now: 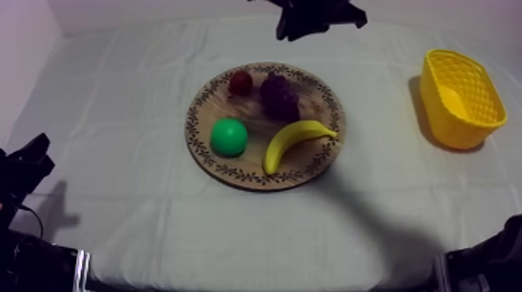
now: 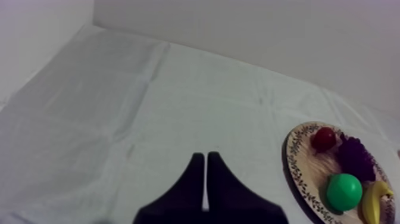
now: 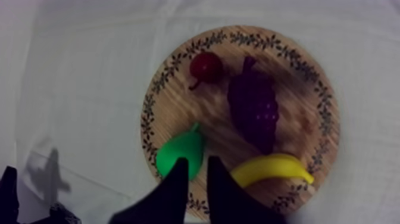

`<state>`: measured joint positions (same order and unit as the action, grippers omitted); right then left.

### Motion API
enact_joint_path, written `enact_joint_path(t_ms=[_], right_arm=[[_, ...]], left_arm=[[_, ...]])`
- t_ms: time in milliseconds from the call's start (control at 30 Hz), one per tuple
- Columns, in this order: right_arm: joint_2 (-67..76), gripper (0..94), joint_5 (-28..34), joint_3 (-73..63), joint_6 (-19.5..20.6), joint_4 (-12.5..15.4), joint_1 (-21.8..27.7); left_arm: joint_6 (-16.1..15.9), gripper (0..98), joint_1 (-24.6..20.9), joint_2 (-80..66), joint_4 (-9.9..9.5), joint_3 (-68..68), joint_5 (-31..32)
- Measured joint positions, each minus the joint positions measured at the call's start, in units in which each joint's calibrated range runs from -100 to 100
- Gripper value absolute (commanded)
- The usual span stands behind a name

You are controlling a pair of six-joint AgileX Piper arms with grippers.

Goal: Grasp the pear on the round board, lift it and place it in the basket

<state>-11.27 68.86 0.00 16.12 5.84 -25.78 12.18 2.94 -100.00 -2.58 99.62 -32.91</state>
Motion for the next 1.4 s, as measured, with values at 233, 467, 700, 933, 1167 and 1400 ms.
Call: enact_joint_path(t_ms=[233,467,700,933,1167,1400], right_arm=[[-2.3,83.1,-1.1,1.8,-1.1,2.5,-0.6],[-6.8,89.4,-1.3,1.2,-1.3,3.5,-2.1],[-14.1,90.9,-1.3,-1.9,-1.4,4.7,-3.4],[-22.5,91.5,-1.3,-5.9,-1.4,5.4,-3.8],[-28.9,91.6,-1.4,-9.3,-1.1,5.9,-4.6],[-32.3,89.7,-0.8,-11.6,-0.9,6.1,-5.1]], left_arm=[[0.0,0.1,0.0,0.0,0.00,0.0,0.0],[0.0,0.1,0.0,0.0,0.00,0.0,0.0],[0.0,0.1,0.0,0.0,0.00,0.0,0.0],[0.0,0.1,0.0,0.0,0.00,0.0,0.0],[0.0,0.1,0.0,0.0,0.00,0.0,0.0],[0.0,0.1,0.0,0.0,0.00,0.0,0.0]])
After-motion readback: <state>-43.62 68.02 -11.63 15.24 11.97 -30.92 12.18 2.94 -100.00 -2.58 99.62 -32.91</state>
